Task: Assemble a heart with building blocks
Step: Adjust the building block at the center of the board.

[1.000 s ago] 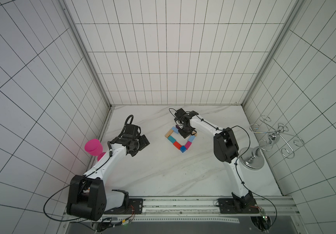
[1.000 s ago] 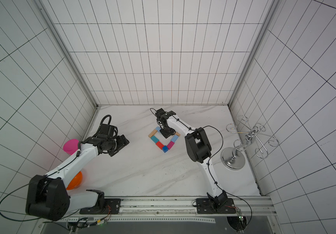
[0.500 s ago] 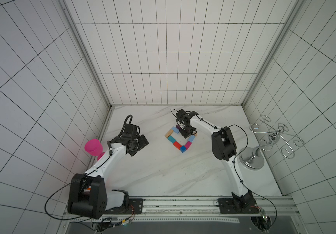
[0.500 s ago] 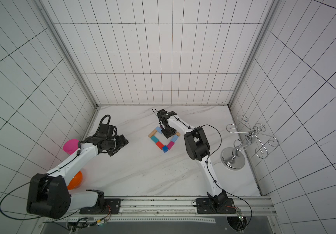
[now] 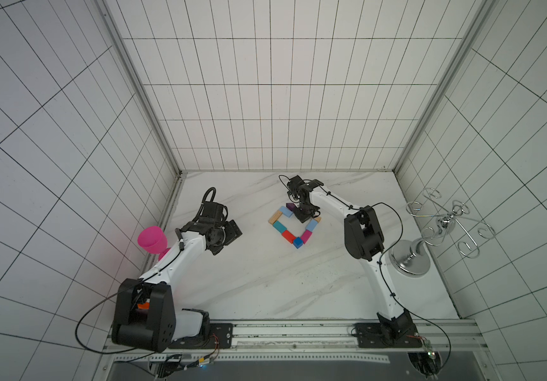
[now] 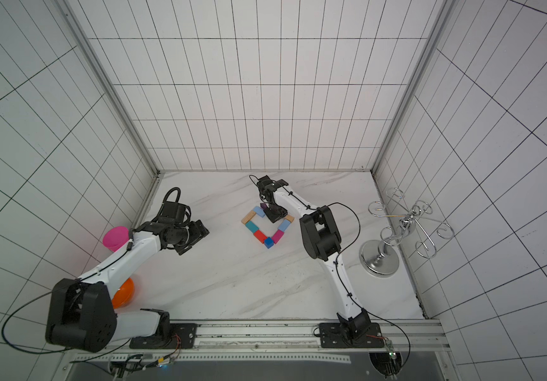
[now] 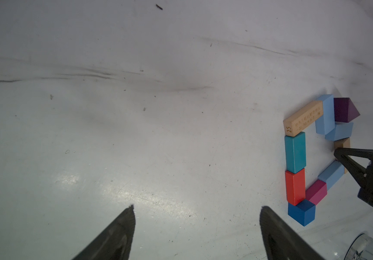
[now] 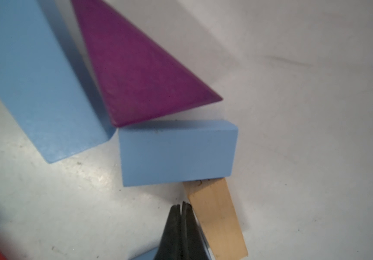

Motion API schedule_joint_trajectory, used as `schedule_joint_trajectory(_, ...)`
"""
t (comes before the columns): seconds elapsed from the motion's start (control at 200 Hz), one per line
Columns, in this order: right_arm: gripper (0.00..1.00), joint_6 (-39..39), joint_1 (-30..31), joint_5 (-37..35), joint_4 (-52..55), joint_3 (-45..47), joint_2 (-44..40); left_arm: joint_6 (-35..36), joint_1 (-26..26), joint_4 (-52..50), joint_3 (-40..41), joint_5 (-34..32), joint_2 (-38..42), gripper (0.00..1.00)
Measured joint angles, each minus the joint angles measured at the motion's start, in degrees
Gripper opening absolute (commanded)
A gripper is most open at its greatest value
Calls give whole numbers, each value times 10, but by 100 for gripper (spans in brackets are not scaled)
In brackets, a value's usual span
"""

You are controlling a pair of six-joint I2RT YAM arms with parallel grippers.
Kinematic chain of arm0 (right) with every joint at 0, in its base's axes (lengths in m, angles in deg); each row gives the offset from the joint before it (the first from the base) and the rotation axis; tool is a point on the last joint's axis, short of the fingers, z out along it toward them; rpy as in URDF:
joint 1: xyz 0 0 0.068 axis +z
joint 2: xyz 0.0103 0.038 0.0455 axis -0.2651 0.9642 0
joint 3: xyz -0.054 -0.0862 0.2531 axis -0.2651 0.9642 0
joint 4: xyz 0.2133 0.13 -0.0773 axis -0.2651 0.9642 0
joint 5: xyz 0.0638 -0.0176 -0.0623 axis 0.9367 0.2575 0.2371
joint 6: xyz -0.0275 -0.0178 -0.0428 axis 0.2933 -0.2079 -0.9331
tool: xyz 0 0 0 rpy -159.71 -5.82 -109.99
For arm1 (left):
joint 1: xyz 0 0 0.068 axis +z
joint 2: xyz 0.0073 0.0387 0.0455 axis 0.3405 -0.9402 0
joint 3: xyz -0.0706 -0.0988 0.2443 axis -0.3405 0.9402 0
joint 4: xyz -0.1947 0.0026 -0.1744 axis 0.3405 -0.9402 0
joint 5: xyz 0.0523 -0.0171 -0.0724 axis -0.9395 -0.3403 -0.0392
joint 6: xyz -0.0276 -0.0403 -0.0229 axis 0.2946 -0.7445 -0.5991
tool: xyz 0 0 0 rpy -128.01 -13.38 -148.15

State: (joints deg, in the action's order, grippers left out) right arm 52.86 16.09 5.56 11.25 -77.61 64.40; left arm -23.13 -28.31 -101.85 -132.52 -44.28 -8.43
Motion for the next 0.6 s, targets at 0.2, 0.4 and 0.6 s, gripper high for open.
schedule_joint_trajectory(0.2, 0, 2, -3, 0, 0, -4, 8, 2, 0, 0, -1, 0, -1, 86)
schedule_joint_trajectory(0.4, 0, 5, -3, -3, 0, -10, 9, 2, 1, 0, -2, 2, -4, 86)
schedule_joint_trajectory(0.6, 0, 9, -3, -4, 0, -10, 9, 2, 1, 1, -2, 2, -4, 86)
